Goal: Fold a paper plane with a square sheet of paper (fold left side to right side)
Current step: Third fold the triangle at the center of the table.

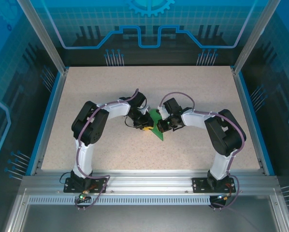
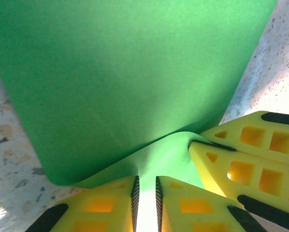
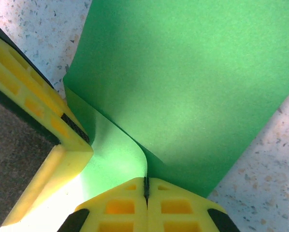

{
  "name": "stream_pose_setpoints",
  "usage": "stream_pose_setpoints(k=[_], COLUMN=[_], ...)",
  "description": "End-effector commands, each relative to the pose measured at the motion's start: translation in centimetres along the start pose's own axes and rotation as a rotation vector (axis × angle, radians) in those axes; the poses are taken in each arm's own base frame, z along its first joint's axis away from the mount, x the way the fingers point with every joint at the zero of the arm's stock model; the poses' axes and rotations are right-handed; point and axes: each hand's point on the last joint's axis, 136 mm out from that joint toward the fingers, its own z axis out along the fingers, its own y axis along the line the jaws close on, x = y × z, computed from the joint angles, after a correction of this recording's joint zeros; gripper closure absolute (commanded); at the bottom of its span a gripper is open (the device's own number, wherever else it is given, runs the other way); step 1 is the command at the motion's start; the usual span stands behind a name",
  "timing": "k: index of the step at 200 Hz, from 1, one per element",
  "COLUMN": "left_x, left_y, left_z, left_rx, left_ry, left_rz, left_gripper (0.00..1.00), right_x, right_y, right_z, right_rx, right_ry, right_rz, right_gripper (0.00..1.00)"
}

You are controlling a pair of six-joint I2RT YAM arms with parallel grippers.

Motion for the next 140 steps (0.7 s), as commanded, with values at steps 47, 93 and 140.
stream_pose_setpoints(k=[47,93,140], left_x=[1.6,1.9,2.0], left_y=[3.1,3.8,3.9], left_z=[1.3,1.5,1.6], left_rx=[-0.1,-0.118,-0.12], left_ry=[0.048,0.05,0.053], left_rz=[-0.044,-0.06,-0.065], left_gripper=[0.83,0.93,0.95], right_x=[2.9,-0.7,-1.6], right_y=[-0.6,0.2,-0.6], right_z=[0.7,-1.3,-4.3], right_rx=[0.014,-0.039,-0.007], right_ry=[0.11,0.007,-0.048], right_rz=[0.064,0.087,0.131], right_gripper=[0.96,0.82,0.68])
